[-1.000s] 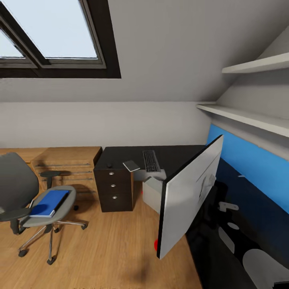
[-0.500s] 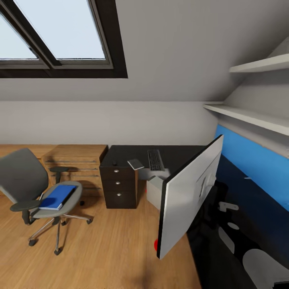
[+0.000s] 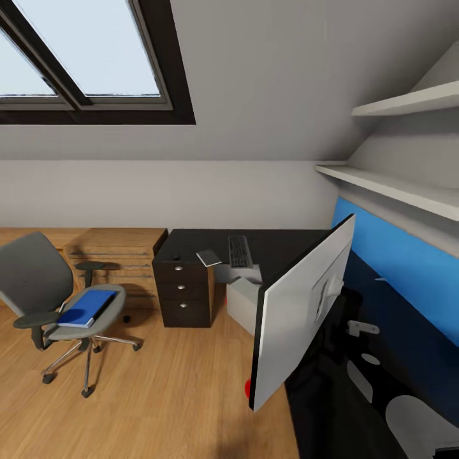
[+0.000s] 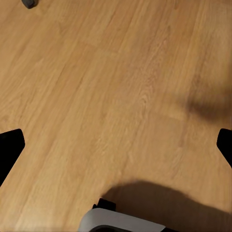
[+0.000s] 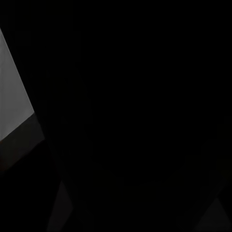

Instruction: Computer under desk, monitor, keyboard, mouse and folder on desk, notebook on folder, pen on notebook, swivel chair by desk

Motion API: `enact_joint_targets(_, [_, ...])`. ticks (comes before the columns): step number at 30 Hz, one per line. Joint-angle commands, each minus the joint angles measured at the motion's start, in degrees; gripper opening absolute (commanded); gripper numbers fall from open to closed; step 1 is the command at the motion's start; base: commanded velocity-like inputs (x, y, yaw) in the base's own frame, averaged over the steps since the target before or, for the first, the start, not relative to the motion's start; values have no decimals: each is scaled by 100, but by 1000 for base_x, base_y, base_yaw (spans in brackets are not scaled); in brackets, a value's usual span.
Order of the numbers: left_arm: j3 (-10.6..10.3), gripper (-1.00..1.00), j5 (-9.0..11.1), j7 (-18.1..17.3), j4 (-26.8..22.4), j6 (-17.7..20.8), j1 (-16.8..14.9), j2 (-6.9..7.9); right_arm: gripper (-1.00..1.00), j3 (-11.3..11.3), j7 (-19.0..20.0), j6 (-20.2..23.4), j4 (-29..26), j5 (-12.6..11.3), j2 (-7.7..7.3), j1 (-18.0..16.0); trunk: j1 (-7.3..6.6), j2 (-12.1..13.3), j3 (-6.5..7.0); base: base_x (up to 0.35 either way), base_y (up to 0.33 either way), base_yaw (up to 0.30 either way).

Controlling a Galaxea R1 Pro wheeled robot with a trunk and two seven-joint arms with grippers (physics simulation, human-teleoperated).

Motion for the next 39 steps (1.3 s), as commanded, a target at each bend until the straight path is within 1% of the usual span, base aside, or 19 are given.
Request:
enact_joint_targets(1, [34, 100, 27, -52, 6, -12, -5, 0, -100, 40, -30, -20, -8, -17, -5, -8, 1, -10, -9, -10, -21, 0])
enact_joint_targets(5, [40, 100, 27, -52, 6, -12, -5, 0, -100, 40, -28, -20, -7, -19, -5, -8, 1, -10, -9, -18, -126, 0])
enact_joint_targets(15, [42, 100, 27, -52, 6, -12, -5, 0, -100, 38, -29, -20, -6, -16, -5, -9, 1, -10, -9, -33, -256, 0])
enact_joint_targets(23, [43, 100, 27, -52, 6, -12, -5, 0, -100, 37, -28, -20, -6, -12, -5, -6, 1, -10, -9, -2, -44, 0])
enact_joint_targets(31, [36, 100, 27, -52, 6, -12, -5, 0, -100, 37, -30, -20, -6, -12, -5, -3, 1, -10, -9, 0, -187, 0])
enact_joint_targets(39, [41, 100, 28, -52, 6, -12, -5, 0, -100, 37, -34, -20, 1, -12, -5, -2, 1, -10, -9, 0, -53, 0])
